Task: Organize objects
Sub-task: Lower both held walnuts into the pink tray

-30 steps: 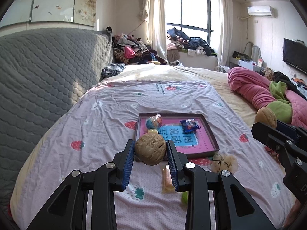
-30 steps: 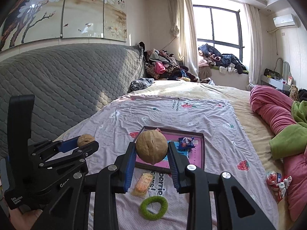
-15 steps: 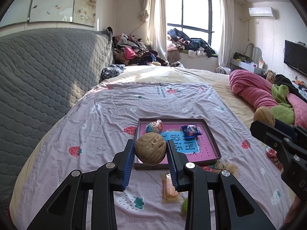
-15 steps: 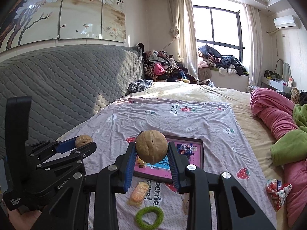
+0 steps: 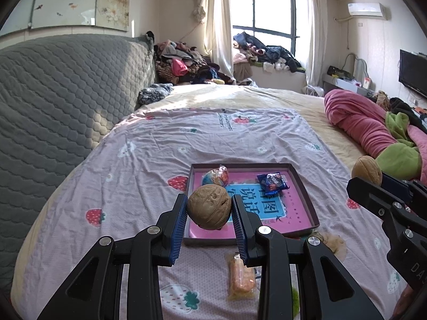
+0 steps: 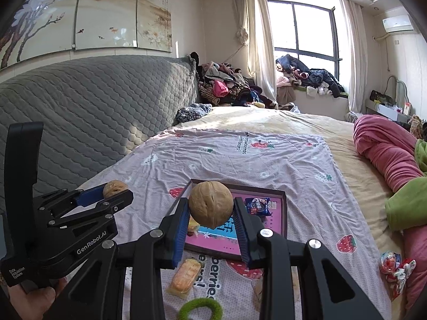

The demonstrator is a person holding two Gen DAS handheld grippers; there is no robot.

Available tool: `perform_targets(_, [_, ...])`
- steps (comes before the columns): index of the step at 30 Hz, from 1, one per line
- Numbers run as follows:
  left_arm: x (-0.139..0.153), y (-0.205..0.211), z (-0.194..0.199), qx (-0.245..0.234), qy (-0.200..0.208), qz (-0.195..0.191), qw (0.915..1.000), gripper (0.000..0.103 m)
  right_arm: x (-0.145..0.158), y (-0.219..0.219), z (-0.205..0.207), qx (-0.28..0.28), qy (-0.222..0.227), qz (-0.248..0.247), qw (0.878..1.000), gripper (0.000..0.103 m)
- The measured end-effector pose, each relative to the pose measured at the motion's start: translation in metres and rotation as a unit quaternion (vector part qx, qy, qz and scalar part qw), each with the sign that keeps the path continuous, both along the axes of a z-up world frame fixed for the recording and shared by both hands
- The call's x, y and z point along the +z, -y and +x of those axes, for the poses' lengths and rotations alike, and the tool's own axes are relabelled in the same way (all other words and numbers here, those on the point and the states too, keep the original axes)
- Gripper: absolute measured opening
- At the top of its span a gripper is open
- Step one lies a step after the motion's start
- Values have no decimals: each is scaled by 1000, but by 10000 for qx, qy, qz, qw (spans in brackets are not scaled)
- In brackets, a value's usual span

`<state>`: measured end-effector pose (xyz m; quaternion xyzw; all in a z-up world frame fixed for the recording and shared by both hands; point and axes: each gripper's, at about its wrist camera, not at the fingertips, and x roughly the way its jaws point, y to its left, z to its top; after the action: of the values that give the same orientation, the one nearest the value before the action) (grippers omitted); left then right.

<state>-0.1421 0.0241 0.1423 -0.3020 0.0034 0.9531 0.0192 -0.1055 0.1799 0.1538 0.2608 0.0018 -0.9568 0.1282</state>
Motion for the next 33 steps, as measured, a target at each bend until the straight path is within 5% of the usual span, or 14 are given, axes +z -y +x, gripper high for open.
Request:
perform_targets(17, [-23, -43, -71, -324, 28, -119, 9994, 34, -17, -28, -59, -209, 33, 113, 9997, 33])
perform_targets(33, [-91, -52, -144, -248, 398, -84, 9989, 34, -84, -45, -125, -289, 404, -206, 9986, 33])
